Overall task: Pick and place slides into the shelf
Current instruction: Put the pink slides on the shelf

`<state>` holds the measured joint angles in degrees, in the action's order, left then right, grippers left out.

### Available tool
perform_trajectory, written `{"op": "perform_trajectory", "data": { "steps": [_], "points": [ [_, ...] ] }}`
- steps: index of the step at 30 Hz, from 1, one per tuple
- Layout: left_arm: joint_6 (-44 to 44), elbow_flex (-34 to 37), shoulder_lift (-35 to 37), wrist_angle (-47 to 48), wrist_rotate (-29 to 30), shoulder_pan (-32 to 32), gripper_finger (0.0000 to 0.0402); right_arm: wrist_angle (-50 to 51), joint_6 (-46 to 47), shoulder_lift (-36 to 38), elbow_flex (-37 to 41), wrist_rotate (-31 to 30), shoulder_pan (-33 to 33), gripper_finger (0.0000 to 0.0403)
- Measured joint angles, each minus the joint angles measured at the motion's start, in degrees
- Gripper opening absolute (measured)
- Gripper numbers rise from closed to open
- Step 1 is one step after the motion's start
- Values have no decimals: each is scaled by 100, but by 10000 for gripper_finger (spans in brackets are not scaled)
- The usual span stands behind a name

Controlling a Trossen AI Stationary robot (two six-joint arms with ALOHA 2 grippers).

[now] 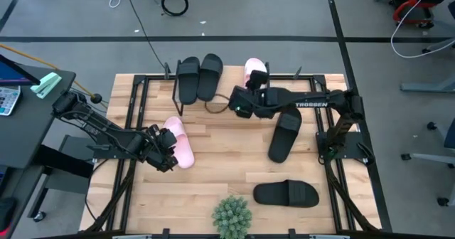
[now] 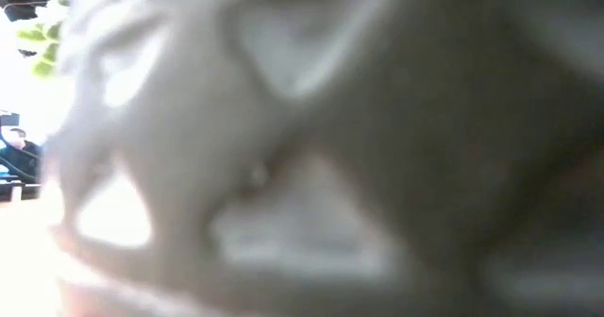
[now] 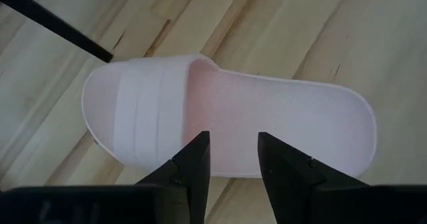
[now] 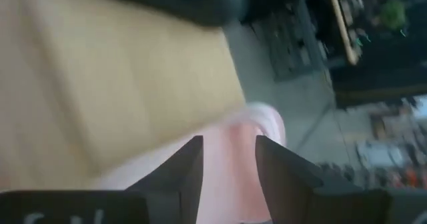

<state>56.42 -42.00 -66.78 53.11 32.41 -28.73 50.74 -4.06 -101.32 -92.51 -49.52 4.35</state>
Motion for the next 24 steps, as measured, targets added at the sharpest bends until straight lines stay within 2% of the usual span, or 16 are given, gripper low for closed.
{"op": "perform_trajectory", "data": {
  "steps": [4, 11, 13, 16, 24],
  "points": [
    [28, 0, 0, 2, 1, 0, 129, -58, -18, 1, -225, 908, -524, 142],
    [213, 0, 0, -72, -3, 0, 114, -1429, -682, -2, 33, 3418, -1071, 142],
    [146, 0, 0, -88, -4, 0, 111, -1641, -682, -4, 68, 3530, -1177, 142],
    [95, 0, 0, -32, -14, 32, 112, -1763, -635, -2, 66, 3370, -1287, 140],
    [-273, 396, -350, -325, -51, 308, 146, -1736, -630, -2, 66, 3244, -1357, 139]
  ]
}}
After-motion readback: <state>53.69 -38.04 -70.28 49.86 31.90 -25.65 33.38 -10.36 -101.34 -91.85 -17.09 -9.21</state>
